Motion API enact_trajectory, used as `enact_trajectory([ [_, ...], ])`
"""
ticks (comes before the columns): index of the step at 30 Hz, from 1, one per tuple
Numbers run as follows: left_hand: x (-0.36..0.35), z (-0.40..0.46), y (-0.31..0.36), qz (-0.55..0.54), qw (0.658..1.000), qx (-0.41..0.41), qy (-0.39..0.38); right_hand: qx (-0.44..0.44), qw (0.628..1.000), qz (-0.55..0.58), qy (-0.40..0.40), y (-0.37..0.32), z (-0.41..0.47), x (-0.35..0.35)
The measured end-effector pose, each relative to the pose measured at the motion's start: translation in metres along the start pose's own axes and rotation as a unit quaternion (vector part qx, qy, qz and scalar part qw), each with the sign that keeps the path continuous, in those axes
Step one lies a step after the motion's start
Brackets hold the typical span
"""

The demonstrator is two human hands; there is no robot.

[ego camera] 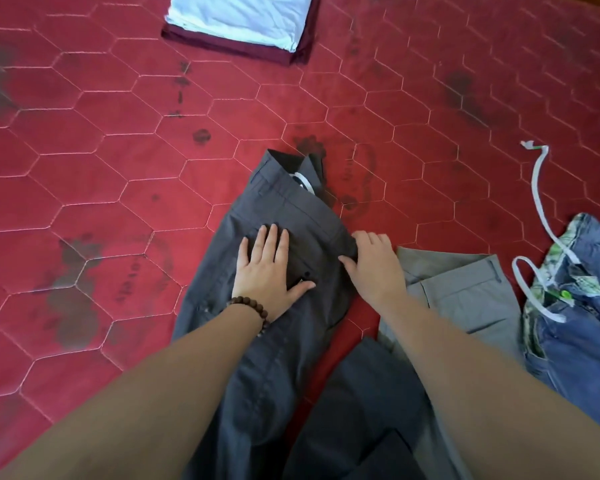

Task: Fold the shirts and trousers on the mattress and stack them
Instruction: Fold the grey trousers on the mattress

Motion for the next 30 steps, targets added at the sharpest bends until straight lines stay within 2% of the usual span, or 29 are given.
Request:
enact_trajectory([
  [3, 0.020, -0.012, 0.007, -0.033, 0.999, -0.042, 0.011, 0.065, 0.997, -0.005, 0.029, -0.018, -0.021, 0.016],
  [7, 0.080, -0.036, 0.022, -0.093, 0.986, -0.124, 0.058, 0.134, 0.988, -0.009, 0.077, -0.051, -0.060, 0.062],
  [10, 0.137, -0.061, 0.034, -0.086, 0.974, -0.203, 0.045, 0.170, 0.980, 0.003, 0.102, -0.080, -0.098, 0.108],
  [13, 0.197, -0.092, 0.040, -0.128, 0.965, -0.229, 0.018, 0.187, 0.975, 0.014, 0.122, -0.109, -0.139, 0.160],
  [19, 0.309, -0.161, 0.050, -0.155, 0.966, -0.208, 0.008, 0.162, 0.974, 0.059, 0.149, -0.154, -0.208, 0.262],
  [22, 0.367, -0.182, 0.060, -0.157, 0.962, -0.224, 0.024, 0.136, 0.972, 0.095, 0.168, -0.172, -0.233, 0.311],
  [27, 0.479, -0.198, 0.090, -0.181, 0.931, -0.307, 0.084, 0.084, 0.963, 0.128, 0.223, -0.185, -0.269, 0.397],
  [30, 0.542, -0.204, 0.113, -0.191, 0.896, -0.385, 0.114, 0.050, 0.954, 0.143, 0.260, -0.182, -0.290, 0.451],
])
Point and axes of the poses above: each hand's wrist, its own z-axis towards the middle knuckle, its own x-axis out of the back of the hand, y = z × x, the point moved 2 cm from there along z, towards the middle knuckle, and after that the axes turned 2 degrees about z, right-handed, at the moved point
